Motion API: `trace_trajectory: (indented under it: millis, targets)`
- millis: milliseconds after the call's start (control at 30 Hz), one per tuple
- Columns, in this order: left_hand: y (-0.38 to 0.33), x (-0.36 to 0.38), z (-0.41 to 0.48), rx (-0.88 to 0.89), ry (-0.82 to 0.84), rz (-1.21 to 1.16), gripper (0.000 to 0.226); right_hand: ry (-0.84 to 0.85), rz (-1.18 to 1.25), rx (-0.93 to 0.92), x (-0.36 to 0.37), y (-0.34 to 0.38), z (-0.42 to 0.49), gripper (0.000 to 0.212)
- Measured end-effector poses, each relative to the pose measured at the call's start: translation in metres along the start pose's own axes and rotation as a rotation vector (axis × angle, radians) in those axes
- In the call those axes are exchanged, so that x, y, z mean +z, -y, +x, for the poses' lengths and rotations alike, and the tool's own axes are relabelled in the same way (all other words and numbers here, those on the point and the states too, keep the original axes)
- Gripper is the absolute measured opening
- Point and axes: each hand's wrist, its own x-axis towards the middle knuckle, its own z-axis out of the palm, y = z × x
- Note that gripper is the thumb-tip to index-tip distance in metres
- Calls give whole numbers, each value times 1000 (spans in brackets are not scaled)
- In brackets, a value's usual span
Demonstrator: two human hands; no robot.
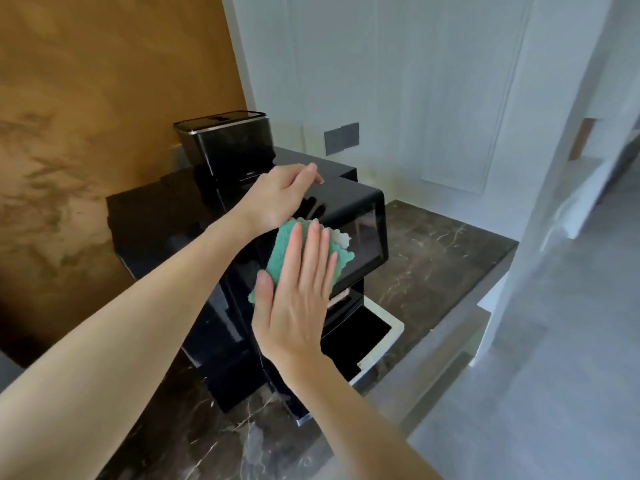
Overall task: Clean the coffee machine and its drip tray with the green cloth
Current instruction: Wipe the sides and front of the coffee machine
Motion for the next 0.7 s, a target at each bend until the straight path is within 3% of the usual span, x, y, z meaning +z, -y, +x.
trace_trajectory:
  millis: [200,333,467,600,700]
  targets:
    - [5,10,8,-31,39,112,36,-51,61,-75,2,-37,20,61]
    - [10,13,9,-31,-10,206,37,-100,99,123,-7,-92,65,68]
    - [7,12,7,-78,10,151,36,-62,172,165,-14,-135,94,64]
    - [1,13,4,-102,5,127,36,-154,120,205,-4,-117,80,68]
    - [-1,14,5,-96,17,116,35,-127,93,210,4,-75,42,72]
